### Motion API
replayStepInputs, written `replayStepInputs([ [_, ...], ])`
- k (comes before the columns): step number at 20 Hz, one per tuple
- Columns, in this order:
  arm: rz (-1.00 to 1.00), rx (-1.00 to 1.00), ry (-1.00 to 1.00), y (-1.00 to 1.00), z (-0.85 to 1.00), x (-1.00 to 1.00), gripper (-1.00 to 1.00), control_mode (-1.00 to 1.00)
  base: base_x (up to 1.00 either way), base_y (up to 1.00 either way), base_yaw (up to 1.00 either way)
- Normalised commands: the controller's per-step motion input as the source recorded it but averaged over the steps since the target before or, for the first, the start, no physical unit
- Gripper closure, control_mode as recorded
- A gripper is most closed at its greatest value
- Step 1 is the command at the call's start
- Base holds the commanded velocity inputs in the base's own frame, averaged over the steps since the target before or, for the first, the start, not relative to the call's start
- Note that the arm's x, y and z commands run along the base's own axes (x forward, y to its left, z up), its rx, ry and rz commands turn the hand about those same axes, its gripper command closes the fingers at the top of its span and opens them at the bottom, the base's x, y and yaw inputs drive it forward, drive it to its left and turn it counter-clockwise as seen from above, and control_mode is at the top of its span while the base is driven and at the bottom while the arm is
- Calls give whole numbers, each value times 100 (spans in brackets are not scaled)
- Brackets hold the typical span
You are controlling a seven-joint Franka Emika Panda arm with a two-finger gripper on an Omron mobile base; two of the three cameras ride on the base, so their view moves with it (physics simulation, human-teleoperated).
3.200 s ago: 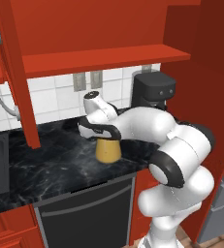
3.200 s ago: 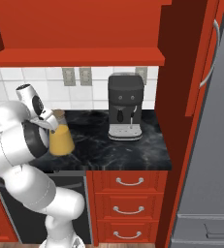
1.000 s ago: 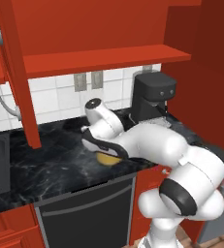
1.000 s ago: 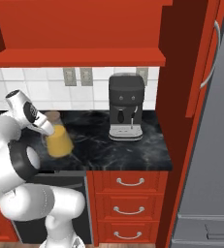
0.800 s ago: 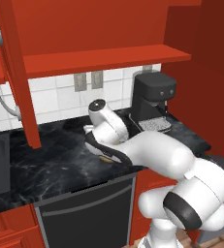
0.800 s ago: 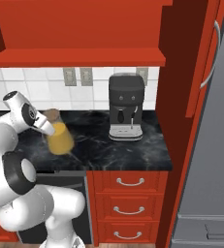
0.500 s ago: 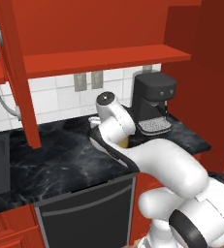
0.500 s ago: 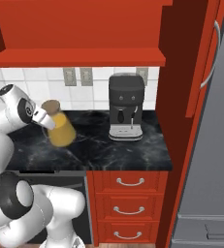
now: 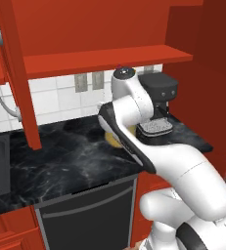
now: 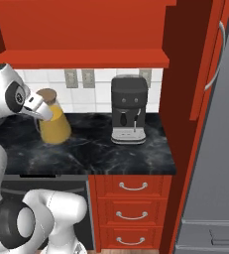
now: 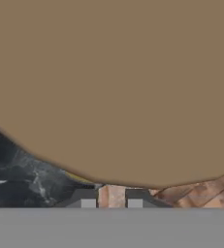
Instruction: There is a tray on the dining counter. Grab the cup, mug, and pitcher and place them on the tray. The pitcher may be placed next to the tray if it cannot fit the tray.
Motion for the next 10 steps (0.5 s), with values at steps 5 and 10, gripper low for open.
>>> replayStepInputs([
  [5, 3, 0, 15, 0, 48, -58, 100, -100, 0, 0, 0],
  [10, 3, 0, 8, 1, 23, -31, 100, -100, 0, 0, 0],
])
